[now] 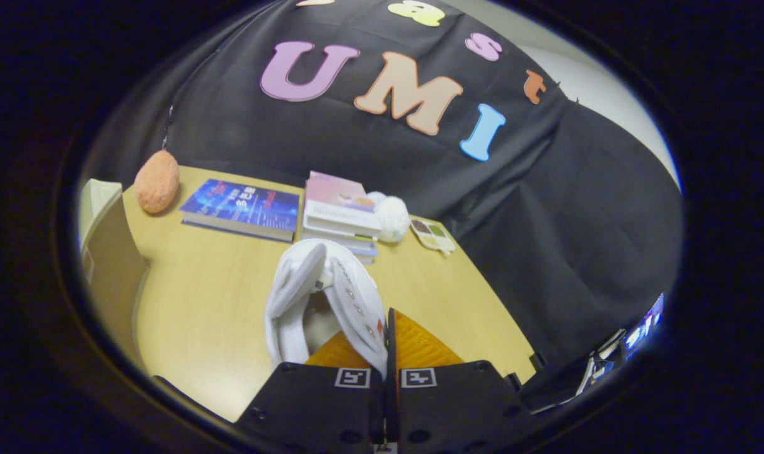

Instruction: Open the storage box then place both shoes into the box .Put the left shoe in first, then the right shoe, with the right side of both shoes facing outward in a uniform manner.

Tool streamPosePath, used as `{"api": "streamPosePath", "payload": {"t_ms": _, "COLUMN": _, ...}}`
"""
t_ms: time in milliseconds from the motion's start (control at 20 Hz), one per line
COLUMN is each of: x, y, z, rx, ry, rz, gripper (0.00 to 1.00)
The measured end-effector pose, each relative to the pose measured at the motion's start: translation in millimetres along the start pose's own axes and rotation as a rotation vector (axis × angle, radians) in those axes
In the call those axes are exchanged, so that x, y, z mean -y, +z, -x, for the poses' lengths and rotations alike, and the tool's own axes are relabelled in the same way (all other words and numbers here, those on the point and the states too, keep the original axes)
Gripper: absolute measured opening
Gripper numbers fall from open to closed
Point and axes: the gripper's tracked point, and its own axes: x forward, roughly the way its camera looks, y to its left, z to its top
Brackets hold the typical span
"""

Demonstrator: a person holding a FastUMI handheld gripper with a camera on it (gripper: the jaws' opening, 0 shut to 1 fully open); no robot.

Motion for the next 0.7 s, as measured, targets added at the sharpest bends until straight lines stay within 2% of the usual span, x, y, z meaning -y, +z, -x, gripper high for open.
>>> {"api": "streamPosePath", "payload": {"t_ms": 350, "x": -57, "y": 116, "z": 78, "rx": 0.182, "ry": 0.063, "rz": -0.066, "gripper": 0.04}}
{"api": "streamPosePath", "payload": {"t_ms": 550, "x": -121, "y": 168, "z": 122, "rx": 0.255, "ry": 0.168, "rz": -0.127, "gripper": 0.04}}
{"api": "streamPosePath", "payload": {"t_ms": 700, "x": -176, "y": 179, "z": 149, "rx": 0.242, "ry": 0.277, "rz": -0.171, "gripper": 0.04}}
